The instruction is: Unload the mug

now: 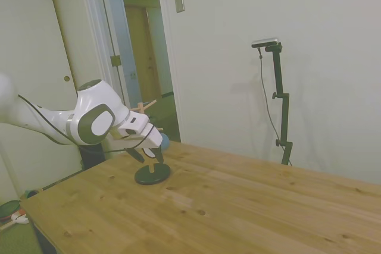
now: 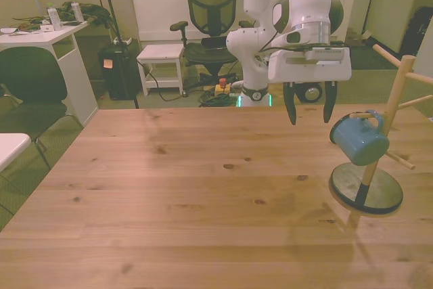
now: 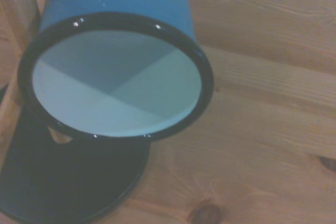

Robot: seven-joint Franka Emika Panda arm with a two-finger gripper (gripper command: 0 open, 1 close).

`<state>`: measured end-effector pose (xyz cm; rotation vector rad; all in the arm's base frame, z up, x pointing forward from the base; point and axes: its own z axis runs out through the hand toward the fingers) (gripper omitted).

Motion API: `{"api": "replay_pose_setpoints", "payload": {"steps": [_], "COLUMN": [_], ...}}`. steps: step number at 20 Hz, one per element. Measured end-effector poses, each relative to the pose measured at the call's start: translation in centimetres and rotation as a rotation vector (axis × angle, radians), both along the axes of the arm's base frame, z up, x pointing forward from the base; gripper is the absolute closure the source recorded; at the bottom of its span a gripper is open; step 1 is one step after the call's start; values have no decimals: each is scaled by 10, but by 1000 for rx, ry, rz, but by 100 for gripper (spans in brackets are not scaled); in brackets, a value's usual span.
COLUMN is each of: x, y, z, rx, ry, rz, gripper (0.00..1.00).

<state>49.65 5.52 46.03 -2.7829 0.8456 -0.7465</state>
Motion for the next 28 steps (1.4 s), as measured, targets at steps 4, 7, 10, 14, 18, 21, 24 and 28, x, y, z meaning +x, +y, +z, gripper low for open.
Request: {"api": "replay_pose_setpoints", "payload": {"steps": [4,7,10,14,18,21,24,28], "x": [14,24,28,39,58,67,70,72], "y": [8,16,22,24,22,22,23,24], "z": [4,12,21,27,17,6,-1,0], "rx": [4,0,-6,-9,-33,-54,-61,-69], "ry": [-31,-50,-71,-111,-121,-134,-143,-151], "rz": [26,56,83,96,119,147,167,182], "gripper": [0,0,0,0,0,0,0,0]}}
